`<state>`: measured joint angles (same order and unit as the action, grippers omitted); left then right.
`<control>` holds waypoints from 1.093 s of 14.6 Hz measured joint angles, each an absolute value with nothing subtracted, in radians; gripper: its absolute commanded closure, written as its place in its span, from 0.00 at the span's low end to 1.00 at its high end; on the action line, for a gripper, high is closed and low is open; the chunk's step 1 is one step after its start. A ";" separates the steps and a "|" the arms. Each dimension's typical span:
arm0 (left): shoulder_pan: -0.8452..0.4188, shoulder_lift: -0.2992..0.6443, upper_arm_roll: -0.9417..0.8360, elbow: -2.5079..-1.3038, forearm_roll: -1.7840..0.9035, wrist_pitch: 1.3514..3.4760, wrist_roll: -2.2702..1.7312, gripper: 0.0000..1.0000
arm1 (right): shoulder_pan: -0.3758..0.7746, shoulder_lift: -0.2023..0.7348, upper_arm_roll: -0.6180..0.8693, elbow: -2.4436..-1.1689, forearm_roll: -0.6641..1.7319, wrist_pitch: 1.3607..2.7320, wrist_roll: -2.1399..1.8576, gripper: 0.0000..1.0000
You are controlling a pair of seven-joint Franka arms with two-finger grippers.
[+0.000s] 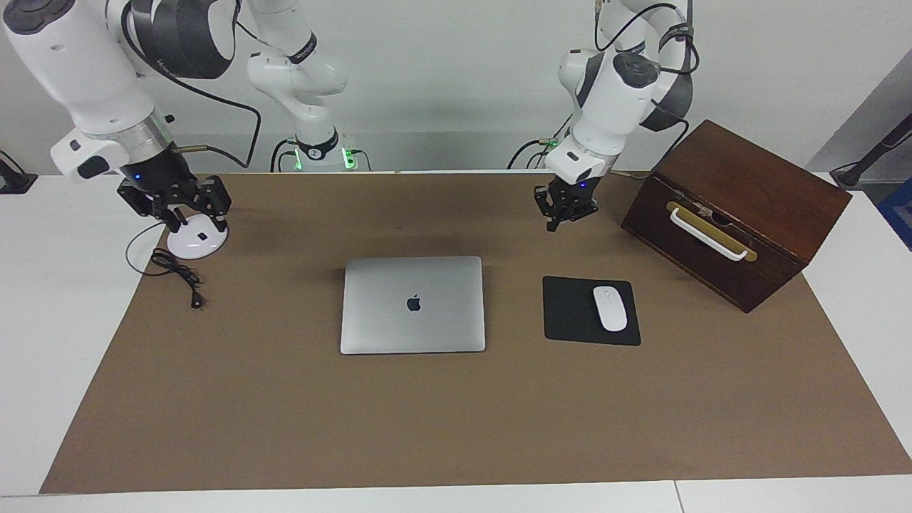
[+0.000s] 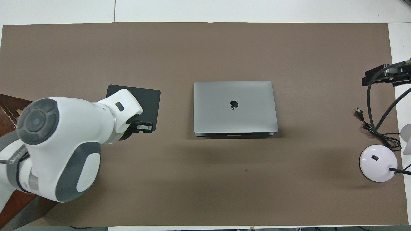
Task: Close laptop with both arms
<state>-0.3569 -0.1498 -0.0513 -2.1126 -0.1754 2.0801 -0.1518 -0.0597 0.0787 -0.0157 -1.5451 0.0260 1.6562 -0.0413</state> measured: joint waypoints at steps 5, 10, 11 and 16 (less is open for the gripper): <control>-0.229 -0.183 -0.050 -2.034 -0.122 1.944 -0.127 0.00 | -0.060 0.079 -0.016 -1.546 0.027 1.656 -0.041 0.00; -0.110 -0.182 -0.044 -1.965 -0.063 1.892 -0.093 0.00 | -0.060 0.078 -0.016 -1.547 0.027 1.656 -0.041 0.00; -0.081 -0.178 -0.042 -1.944 -0.063 1.884 -0.087 0.00 | -0.060 0.078 -0.016 -1.547 0.027 1.656 -0.041 0.00; 0.007 -0.101 -0.041 -1.748 -0.060 1.792 -0.081 0.00 | -0.060 0.078 -0.019 -1.549 0.027 1.656 -0.041 0.00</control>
<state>0.0071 -0.1006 -0.0406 -1.7479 -0.0599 1.7915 -0.0813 -0.0597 0.0785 -0.0194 -1.5487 0.0269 1.6562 -0.0409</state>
